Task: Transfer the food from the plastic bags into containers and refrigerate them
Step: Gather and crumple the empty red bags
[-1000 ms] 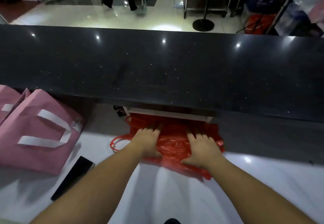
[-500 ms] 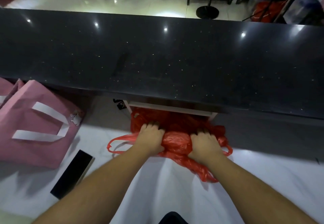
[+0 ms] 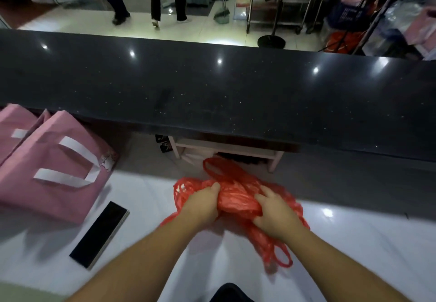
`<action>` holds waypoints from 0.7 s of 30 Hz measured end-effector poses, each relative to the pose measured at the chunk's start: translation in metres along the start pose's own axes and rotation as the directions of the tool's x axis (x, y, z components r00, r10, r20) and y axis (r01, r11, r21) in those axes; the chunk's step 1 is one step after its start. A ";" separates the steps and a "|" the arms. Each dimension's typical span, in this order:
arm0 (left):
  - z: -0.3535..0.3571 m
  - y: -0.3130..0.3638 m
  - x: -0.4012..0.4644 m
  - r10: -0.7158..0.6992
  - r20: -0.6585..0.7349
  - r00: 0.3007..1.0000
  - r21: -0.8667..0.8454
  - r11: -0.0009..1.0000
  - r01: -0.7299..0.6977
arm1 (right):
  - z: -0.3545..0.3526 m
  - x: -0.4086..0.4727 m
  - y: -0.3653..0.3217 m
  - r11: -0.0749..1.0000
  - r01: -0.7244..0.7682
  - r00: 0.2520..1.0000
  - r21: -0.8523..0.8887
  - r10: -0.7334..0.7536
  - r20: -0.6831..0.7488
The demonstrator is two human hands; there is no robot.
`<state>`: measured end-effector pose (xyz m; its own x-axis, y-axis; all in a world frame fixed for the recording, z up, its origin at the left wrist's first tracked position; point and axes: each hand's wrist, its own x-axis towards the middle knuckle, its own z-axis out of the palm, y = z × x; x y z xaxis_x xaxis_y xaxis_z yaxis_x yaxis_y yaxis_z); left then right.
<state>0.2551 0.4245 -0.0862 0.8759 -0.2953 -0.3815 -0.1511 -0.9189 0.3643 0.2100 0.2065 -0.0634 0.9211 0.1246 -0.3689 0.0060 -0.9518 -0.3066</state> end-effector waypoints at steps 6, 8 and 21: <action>-0.008 0.036 -0.021 -0.283 -0.121 0.951 -0.737 0.668 0.105 | -0.007 -0.019 -0.016 0.755 -0.210 0.948 0.621 0.314 -0.060; -0.011 0.047 -0.024 -0.328 -0.035 0.944 -0.878 0.461 0.128 | -0.013 -0.023 -0.027 0.553 -0.203 0.925 0.808 0.378 -0.026; -0.033 0.063 -0.051 0.182 0.168 0.969 -0.894 0.442 0.072 | -0.035 -0.041 -0.028 0.281 -0.081 0.959 0.956 0.282 -0.002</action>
<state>0.2164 0.3902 -0.0155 0.7444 -0.4971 -0.4457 0.4055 -0.1937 0.8933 0.1856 0.2182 -0.0091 0.8860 -0.1498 -0.4387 -0.4450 -0.0094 -0.8955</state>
